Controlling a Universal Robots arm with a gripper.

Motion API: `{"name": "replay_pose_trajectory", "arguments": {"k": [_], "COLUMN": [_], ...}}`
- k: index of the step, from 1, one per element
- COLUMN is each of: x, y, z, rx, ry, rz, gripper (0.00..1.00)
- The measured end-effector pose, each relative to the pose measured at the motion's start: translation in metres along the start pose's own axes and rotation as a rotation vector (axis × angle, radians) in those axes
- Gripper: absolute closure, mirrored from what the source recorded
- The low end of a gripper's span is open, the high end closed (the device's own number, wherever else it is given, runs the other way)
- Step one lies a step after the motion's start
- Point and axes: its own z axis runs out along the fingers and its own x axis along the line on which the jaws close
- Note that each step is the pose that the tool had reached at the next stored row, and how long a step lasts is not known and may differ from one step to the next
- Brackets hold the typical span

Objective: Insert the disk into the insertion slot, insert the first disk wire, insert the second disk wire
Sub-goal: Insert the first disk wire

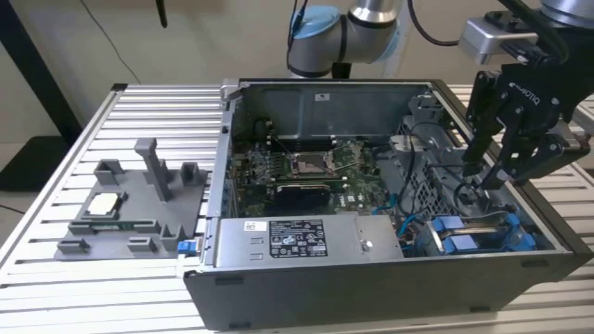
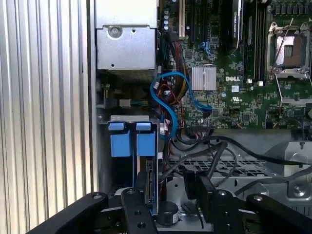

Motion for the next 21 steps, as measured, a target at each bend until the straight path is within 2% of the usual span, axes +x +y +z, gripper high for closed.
{"name": "replay_pose_trajectory", "arguments": {"k": [3, 7, 13, 19, 21], "x": [-0.0038, -0.009, -0.0117, -0.0121, -0.0122], "y": [0.0005, 0.0044, 0.0073, 0.0104, 0.0104], "z": [0.0024, 0.0032, 0.0055, 0.007, 0.0071], "rx": [0.0141, 0.0246, 0.0523, 0.0622, 0.0626], "ry": [-0.0001, -0.0004, -0.0012, -0.0011, -0.001], "rz": [-0.001, -0.002, -0.01, -0.012, -0.012], "gripper": [0.48, 0.48, 0.48, 0.48, 0.48]}}
